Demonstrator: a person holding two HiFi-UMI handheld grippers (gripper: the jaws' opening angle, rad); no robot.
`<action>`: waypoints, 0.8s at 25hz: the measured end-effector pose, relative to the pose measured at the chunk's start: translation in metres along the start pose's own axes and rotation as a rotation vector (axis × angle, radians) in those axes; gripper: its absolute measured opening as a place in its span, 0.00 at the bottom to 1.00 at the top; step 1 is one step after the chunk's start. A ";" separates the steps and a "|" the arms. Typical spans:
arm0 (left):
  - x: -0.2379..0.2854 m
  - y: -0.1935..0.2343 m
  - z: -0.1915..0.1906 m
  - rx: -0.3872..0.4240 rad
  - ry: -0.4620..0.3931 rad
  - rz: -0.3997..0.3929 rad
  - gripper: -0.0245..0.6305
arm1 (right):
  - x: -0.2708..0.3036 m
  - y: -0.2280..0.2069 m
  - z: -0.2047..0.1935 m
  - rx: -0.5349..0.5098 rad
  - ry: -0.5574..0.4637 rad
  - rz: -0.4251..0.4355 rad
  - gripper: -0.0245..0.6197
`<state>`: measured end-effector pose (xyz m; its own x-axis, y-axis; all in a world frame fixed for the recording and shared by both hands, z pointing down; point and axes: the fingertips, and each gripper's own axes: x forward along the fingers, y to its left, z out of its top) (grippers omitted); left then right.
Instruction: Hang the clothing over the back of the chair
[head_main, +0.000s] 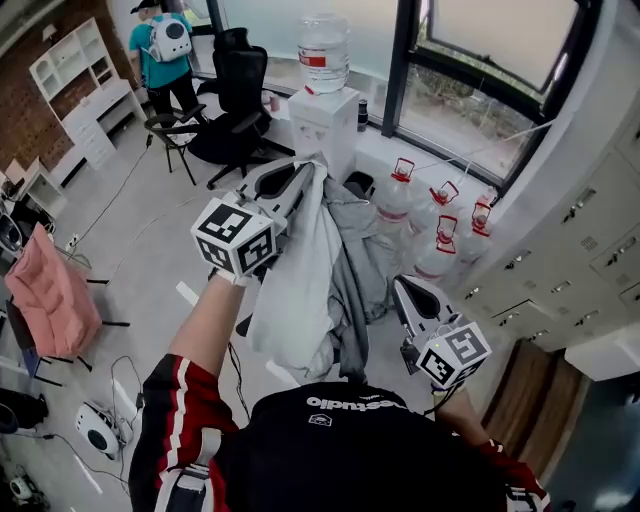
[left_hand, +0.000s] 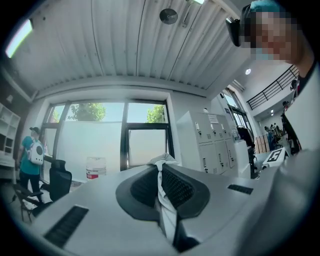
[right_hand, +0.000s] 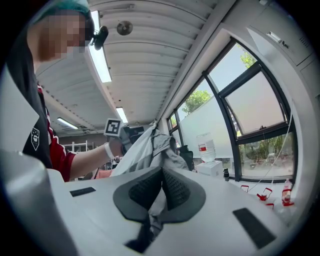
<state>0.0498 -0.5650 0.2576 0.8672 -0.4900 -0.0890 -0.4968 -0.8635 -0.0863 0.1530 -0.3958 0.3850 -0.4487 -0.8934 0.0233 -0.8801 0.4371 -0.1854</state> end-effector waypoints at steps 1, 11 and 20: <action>0.007 0.013 -0.001 0.000 0.001 0.015 0.08 | 0.003 0.000 0.000 -0.003 -0.001 -0.003 0.06; 0.073 0.125 -0.011 -0.032 0.037 0.168 0.08 | 0.025 -0.004 -0.005 0.003 0.008 -0.022 0.06; 0.078 0.150 -0.022 -0.099 0.062 0.187 0.08 | 0.040 -0.008 -0.009 0.007 0.027 -0.003 0.06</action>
<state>0.0437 -0.7353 0.2593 0.7619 -0.6468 -0.0331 -0.6464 -0.7626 0.0246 0.1412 -0.4341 0.3966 -0.4503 -0.8915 0.0498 -0.8802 0.4339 -0.1922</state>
